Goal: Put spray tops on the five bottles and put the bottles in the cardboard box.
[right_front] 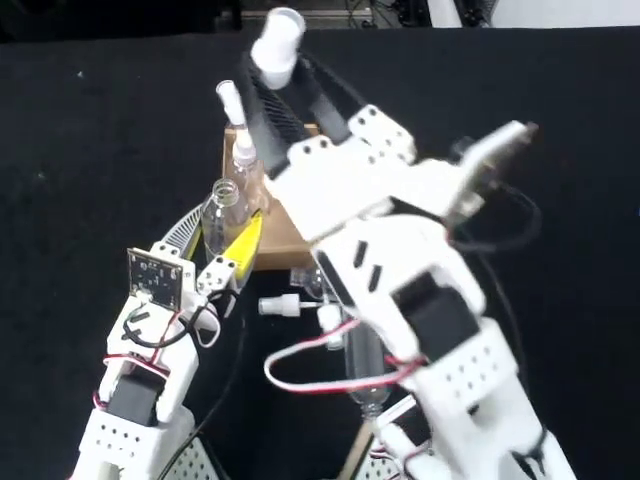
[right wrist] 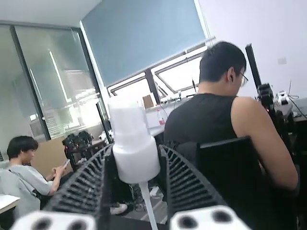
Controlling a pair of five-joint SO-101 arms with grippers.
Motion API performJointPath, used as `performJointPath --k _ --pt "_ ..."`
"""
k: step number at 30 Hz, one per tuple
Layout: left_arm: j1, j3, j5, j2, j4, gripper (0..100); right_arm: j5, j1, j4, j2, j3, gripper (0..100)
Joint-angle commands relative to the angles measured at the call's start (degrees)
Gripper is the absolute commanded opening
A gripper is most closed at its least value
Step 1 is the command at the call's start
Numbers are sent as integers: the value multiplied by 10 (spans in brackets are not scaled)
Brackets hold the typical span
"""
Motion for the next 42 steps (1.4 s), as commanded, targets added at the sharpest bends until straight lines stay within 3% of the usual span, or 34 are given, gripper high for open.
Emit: performJointPath --k 1,14,23,42 --pt "4 -15 4 -5 -16 33 -2 6 -54 58 -4 15" --pt "-2 -15 1 -5 -16 33 -8 11 -55 68 36 11" --pt "-2 -15 1 -5 -14 33 -38 -19 -54 3 63 11" --pt "-1 -15 1 -5 -16 31 -35 -53 -58 21 75 11"
